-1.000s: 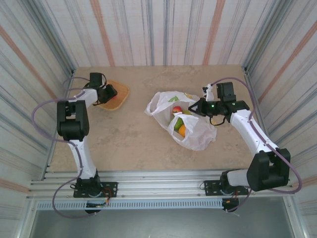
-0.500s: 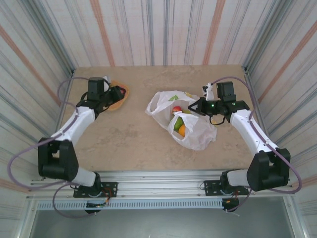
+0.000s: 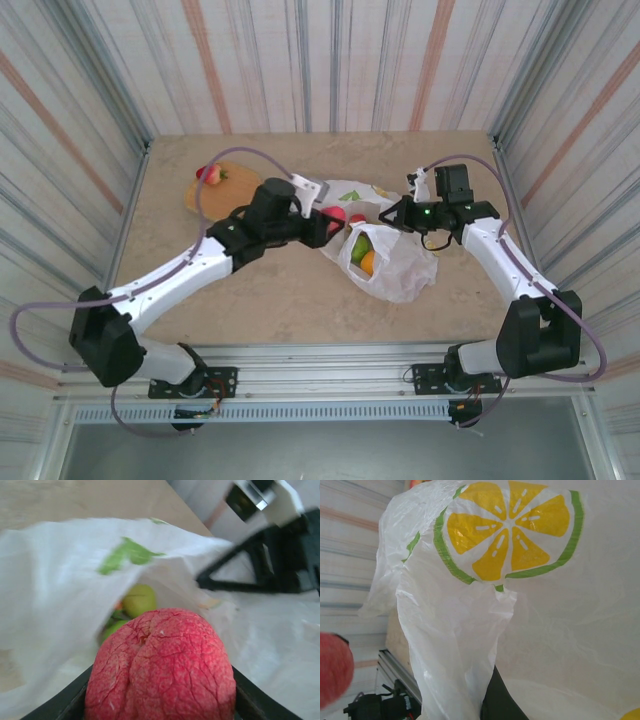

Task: Place the fruits into the plastic bag

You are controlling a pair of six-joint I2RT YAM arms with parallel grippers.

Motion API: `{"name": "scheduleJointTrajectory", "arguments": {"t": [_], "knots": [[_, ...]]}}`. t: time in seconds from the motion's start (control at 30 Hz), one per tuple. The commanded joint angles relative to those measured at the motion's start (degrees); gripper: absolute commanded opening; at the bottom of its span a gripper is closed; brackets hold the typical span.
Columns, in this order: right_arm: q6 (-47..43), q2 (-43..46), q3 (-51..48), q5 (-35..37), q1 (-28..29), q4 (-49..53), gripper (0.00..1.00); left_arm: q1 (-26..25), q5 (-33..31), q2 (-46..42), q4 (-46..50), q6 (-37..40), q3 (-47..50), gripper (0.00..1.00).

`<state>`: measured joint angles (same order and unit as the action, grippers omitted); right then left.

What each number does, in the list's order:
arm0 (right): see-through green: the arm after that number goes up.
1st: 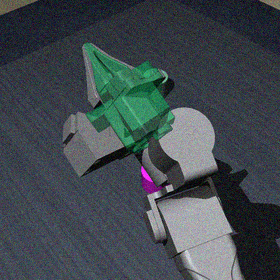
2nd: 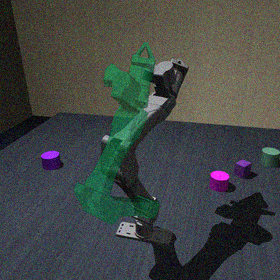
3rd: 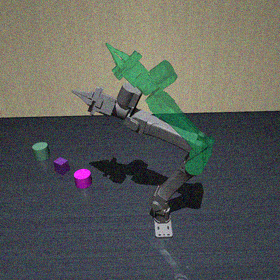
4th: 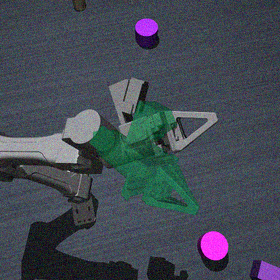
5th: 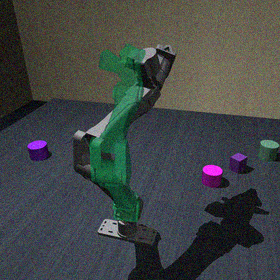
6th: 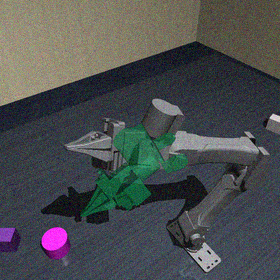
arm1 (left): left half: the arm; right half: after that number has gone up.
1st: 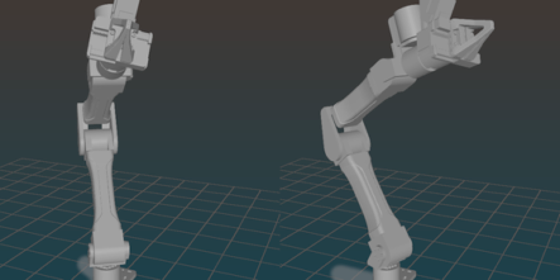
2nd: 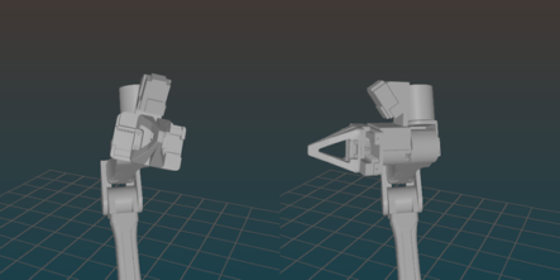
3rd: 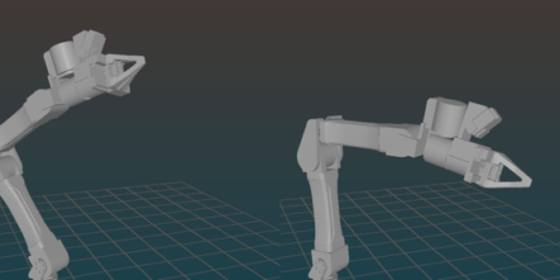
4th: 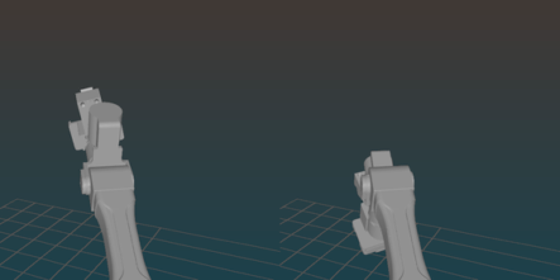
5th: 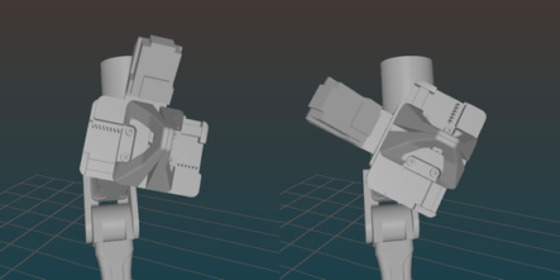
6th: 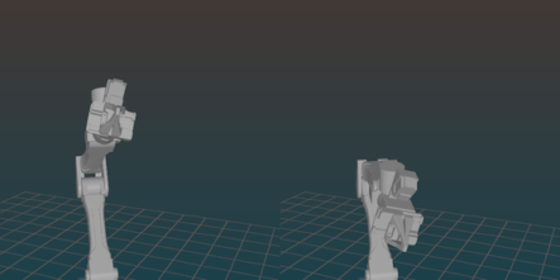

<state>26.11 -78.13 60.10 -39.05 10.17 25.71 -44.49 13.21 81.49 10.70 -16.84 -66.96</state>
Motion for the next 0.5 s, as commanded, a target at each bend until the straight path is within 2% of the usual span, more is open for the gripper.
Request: {"name": "scheduleJointTrajectory", "arguments": {"t": [0.0,0.23,0.47], "knots": [[-0.9,0.5,1.3,0.2,0.4,0.9,0.0,-0.6,-1.6,3.5,2.2,4.6,-3.4,0.48],[-1.0,1.3,1.6,0.3,-0.2,1.4,0.0,-3.6,-6.1,10.3,4.6,9.9,-7.2,0.48],[-0.4,1.0,2.3,-0.4,-0.8,1.0,0.0,-3.8,-10.4,16.8,1.9,6.9,-9.4,0.49]]}}
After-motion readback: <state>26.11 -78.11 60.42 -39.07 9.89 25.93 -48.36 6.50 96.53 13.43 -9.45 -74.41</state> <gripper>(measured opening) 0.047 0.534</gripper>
